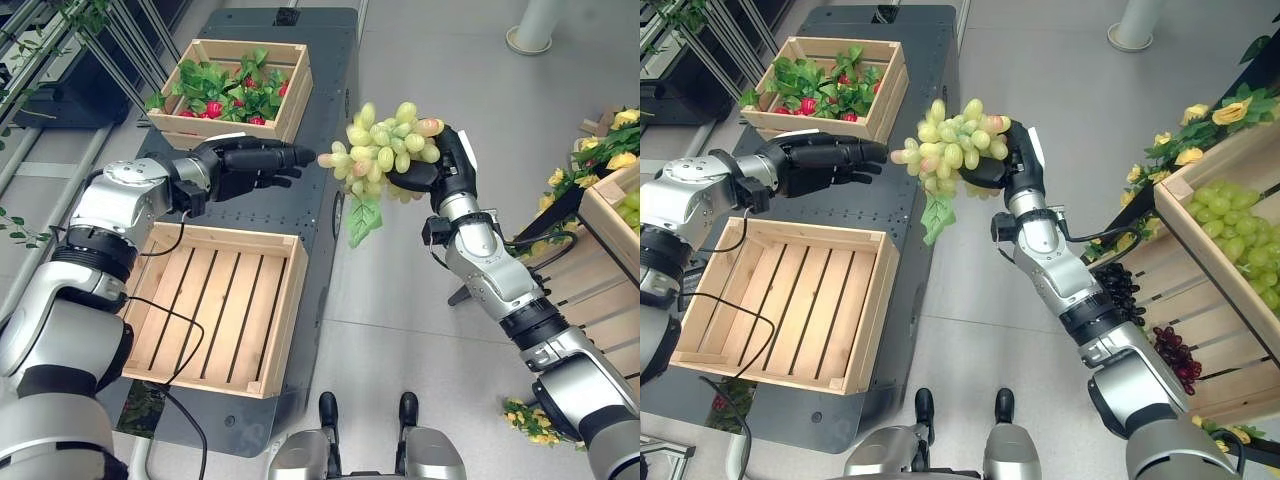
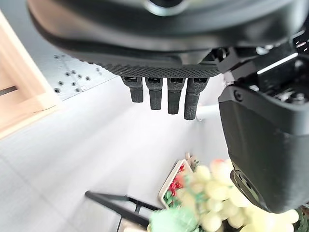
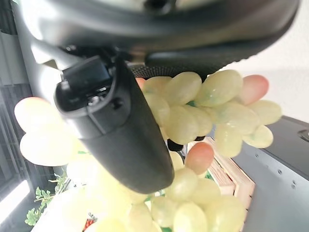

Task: Pick up the fruits from the basket on one side to the basket on the other side

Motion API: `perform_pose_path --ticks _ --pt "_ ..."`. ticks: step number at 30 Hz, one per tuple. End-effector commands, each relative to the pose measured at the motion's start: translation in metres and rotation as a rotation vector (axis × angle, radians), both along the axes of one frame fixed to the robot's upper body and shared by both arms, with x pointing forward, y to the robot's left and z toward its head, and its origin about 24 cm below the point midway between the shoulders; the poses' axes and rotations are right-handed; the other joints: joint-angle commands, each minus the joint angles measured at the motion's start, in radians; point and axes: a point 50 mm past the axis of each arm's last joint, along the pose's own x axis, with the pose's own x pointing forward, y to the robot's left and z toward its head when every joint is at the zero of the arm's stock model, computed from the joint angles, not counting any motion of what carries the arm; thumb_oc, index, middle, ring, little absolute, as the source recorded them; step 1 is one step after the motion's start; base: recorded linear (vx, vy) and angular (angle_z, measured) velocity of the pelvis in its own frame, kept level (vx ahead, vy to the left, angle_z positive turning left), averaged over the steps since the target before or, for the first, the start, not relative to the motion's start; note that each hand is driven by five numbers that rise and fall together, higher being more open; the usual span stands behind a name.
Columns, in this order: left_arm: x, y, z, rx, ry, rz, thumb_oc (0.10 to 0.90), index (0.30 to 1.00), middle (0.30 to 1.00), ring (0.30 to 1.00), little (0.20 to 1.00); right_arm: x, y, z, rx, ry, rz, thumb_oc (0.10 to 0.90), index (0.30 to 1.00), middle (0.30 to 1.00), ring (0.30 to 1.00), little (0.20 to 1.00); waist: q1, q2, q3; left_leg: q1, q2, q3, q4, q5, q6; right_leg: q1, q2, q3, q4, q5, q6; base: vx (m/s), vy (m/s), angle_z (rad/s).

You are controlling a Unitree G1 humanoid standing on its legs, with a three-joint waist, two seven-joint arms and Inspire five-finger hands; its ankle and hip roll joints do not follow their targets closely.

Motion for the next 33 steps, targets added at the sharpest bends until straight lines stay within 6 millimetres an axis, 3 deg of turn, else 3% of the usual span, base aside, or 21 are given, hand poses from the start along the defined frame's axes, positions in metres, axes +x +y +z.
perform_pose_path --ticks 1,8,14,21,28,33 --pt "-0.006 0.016 -0.036 -0.066 0.090 0.011 0.800 0.900 0.900 0.900 0.900 -0.006 -0.008 0.000 0.096 -0.138 -0.015 0.400 0.300 0.300 0.300 0.300 -0.008 0.026 -0.322 -0.006 -0.037 -0.022 0.001 -0.107 -0.013 0.004 0.030 -0.006 0.005 -0.058 -0.032 0.00 0.000 0.00" --pt "-0.012 0.027 -0.045 -0.213 0.039 0.079 0.800 0.900 0.900 0.900 0.900 -0.010 -0.016 -0.002 0.047 -0.152 -0.015 0.400 0.300 0.300 0.300 0.300 -0.016 0.020 -0.323 -0.003 -0.035 -0.015 0.001 -0.108 -0.014 0.001 0.032 0.008 0.005 -0.055 -0.032 0.01 0.009 -0.05" --pt "-0.017 0.026 -0.061 -0.376 -0.198 0.256 0.800 0.900 0.900 0.900 0.900 -0.019 -0.025 -0.011 0.015 -0.149 0.020 0.400 0.300 0.300 0.300 0.300 -0.024 -0.004 -0.320 -0.003 -0.033 -0.013 0.001 -0.111 -0.009 -0.007 0.038 0.028 0.010 -0.059 -0.039 0.00 0.022 -0.07" --pt "-0.041 -0.014 -0.125 -0.413 -0.197 0.267 0.800 0.900 0.900 0.900 0.900 -0.038 -0.035 -0.016 -0.003 -0.128 0.116 0.400 0.300 0.300 0.300 0.300 -0.045 -0.042 -0.320 0.000 -0.024 0.010 0.001 -0.118 -0.002 -0.020 0.045 0.057 0.013 -0.051 -0.035 0.01 0.025 -0.12" --pt "-0.055 -0.044 -0.164 -0.542 -0.128 0.356 0.800 0.900 0.900 0.900 0.900 -0.050 -0.044 -0.007 -0.040 -0.142 0.189 0.400 0.300 0.300 0.300 0.300 -0.085 -0.069 -0.327 0.010 -0.013 0.068 0.001 -0.129 0.004 -0.035 0.047 0.097 0.009 -0.033 -0.020 0.02 0.057 -0.29" --pt "-0.062 -0.054 -0.178 -0.512 -0.113 0.376 0.800 0.900 0.900 0.900 0.900 -0.057 -0.053 0.007 -0.058 -0.151 0.238 0.400 0.300 0.300 0.300 0.300 -0.115 -0.077 -0.330 0.018 -0.007 0.110 0.001 -0.134 0.006 -0.048 0.053 0.136 0.012 -0.023 -0.013 0.03 0.075 -0.23"
